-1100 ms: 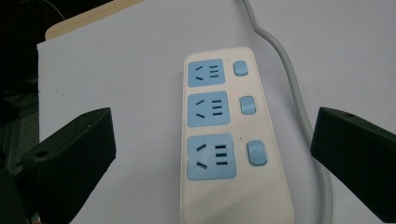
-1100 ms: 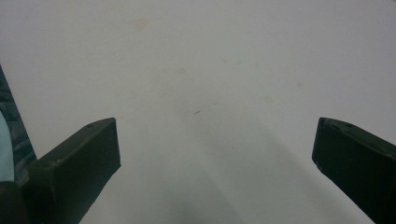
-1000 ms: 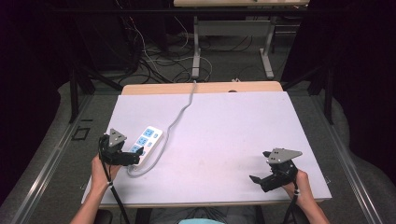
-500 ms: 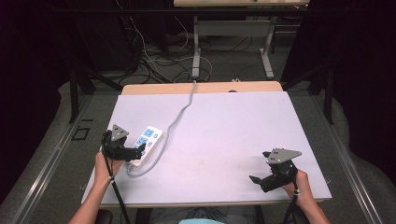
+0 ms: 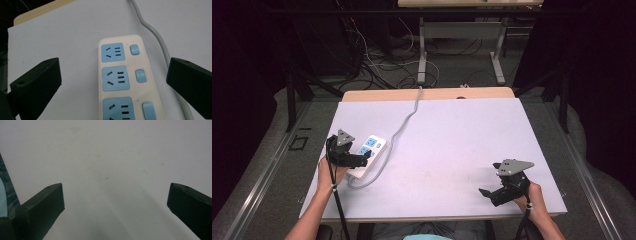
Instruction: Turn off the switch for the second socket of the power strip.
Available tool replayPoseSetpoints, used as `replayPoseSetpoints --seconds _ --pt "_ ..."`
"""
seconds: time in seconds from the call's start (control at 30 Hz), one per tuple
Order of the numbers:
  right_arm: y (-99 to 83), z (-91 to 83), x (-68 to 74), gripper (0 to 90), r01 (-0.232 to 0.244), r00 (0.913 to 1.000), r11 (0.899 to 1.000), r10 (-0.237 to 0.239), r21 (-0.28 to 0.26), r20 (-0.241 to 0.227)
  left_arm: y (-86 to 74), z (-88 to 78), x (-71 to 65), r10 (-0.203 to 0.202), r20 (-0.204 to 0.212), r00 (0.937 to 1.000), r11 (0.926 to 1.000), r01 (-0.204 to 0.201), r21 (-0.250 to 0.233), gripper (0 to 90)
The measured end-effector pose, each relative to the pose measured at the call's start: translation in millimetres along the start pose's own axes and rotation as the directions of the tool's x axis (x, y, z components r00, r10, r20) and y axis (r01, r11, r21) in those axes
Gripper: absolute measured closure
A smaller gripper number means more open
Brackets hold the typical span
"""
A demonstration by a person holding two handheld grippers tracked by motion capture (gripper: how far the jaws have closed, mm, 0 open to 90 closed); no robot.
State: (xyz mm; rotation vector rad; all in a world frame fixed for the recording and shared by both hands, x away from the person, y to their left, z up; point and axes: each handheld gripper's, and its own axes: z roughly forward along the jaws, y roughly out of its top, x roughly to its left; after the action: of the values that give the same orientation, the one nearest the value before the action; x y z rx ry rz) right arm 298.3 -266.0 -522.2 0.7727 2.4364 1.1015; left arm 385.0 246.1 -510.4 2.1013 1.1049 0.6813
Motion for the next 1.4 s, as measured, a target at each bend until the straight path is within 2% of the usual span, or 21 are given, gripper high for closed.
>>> replayPoseSetpoints --seconds 0.13,0.17,0.23,0.3,0.37,0.47,0.53,0.63,0.7,0.77,0.83,0.87,0.9,0.93,0.97,1.03,1.13,1.17,1.2,1.23,1.4 --pt "0.1 0.0 0.1 0.7 0.0 1.0 1.0 0.0 0.011 -0.003 1.2 4.6 -0.9 0.004 -0.003 1.0 1.0 -0.004 0.006 0.0" --pt "0.1 0.5 0.2 0.7 0.001 1.0 1.0 -0.001 0.019 -0.006 1.5 5.1 -1.4 -0.008 0.01 0.9999 0.9999 0.008 0.015 0.0" --pt "0.3 1.0 -0.1 0.7 0.014 0.9999 1.0 -0.014 0.014 -0.002 2.6 6.0 0.2 0.006 0.006 1.0 0.9997 -0.006 0.024 0.0" --pt "0.2 0.9 0.5 0.7 0.006 1.0 1.0 -0.006 0.017 -0.002 3.4 7.8 0.4 0.002 0.007 1.0 0.9995 -0.002 0.03 0.0" --pt "0.2 0.6 0.4 0.7 0.004 1.0 1.0 -0.004 0.021 -0.006 4.0 10.9 0.6 0.0 0.002 1.0 0.9997 0.0 0.024 0.0" --pt "0.2 1.1 0.5 0.7 0.005 1.0 1.0 -0.005 0.021 -0.004 5.7 14.4 1.2 0.004 -0.013 0.9999 0.9992 -0.004 0.04 0.0" --pt "0.4 1.2 -0.2 0.7 0.018 0.9998 1.0 -0.018 0.022 -0.011 6.0 17.1 0.2 -0.012 -0.012 0.9999 0.9991 0.013 0.041 0.0" --pt "0.1 0.9 0.3 0.7 0.012 0.9999 1.0 -0.012 0.022 -0.006 7.1 17.0 0.0 -0.001 -0.023 0.9997 0.9978 0.003 0.066 1.9" --pt "0.1 1.2 -0.3 0.7 0.017 0.9998 1.0 -0.017 0.021 -0.006 6.7 18.1 -1.3 -0.009 -0.022 0.9997 0.9979 0.011 0.064 8.6" --pt "0.2 1.3 0.3 0.7 0.015 0.9999 1.0 -0.015 0.021 -0.003 6.7 18.1 -1.1 -0.006 -0.024 0.9997 0.9977 0.007 0.068 23.9" --pt "0.1 1.6 1.7 0.8 0.008 1.0 1.0 -0.008 0.022 0.0 6.3 18.5 -1.4 0.0 -0.033 0.9995 0.9977 0.002 0.068 33.2" --pt "0.2 1.3 1.9 0.8 0.013 0.9999 1.0 -0.013 0.024 0.005 5.8 18.7 -2.2 -0.009 -0.012 0.9999 0.9976 0.01 0.068 38.6" --pt "0.1 1.7 2.1 0.8 0.012 0.9999 1.0 -0.012 0.022 0.001 5.7 18.0 -2.4 0.009 -0.003 1.0 0.9974 -0.009 0.071 41.6" --pt "0.2 1.4 2.2 0.8 0.014 0.9999 1.0 -0.014 0.024 0.005 5.7 18.0 -2.4 0.009 -0.003 1.0 0.9974 -0.009 0.071 45.2" --pt "0.1 1.9 2.2 0.8 0.014 0.9999 1.0 -0.014 0.021 0.007 4.5 19.3 -3.9 0.004 0.017 0.9999 0.9986 -0.005 0.053 49.5" --pt "0.2 1.4 1.9 0.8 0.014 0.9999 0.999 -0.014 0.03 0.0 4.4 18.9 -4.3 0.009 0.038 0.9992 0.9982 -0.011 0.06 57.2" --pt "0.4 1.1 1.8 0.9 0.017 0.9999 0.999 -0.017 0.032 -0.003 3.5 19.7 -6.1 0.002 0.051 0.9987 0.9992 -0.004 0.041 65.4" --pt "0.4 0.9 1.7 0.9 0.021 0.9998 0.999 -0.021 0.033 -0.003 3.2 18.9 -6.6 0.014 0.056 0.9983 0.9993 -0.016 0.035 67.7" --pt "0.4 1.1 1.8 0.9 0.017 0.9998 0.999 -0.017 0.034 -0.006 3.2 18.9 -6.6 0.014 0.056 0.9983 0.9993 -0.016 0.035 69.8" --pt "0.4 1.3 1.6 0.9 0.021 0.9998 0.999 -0.02 0.033 -0.005 3.4 18.0 -6.5 0.02 0.08 0.9966 0.9989 -0.023 0.041 72.0" --pt "0.3 1.7 1.2 1.0 0.025 0.9997 0.999 -0.024 0.03 -0.002 2.5 18.8 -8.5 0.03 0.101 0.9945 0.9984 -0.035 0.045 84.5"
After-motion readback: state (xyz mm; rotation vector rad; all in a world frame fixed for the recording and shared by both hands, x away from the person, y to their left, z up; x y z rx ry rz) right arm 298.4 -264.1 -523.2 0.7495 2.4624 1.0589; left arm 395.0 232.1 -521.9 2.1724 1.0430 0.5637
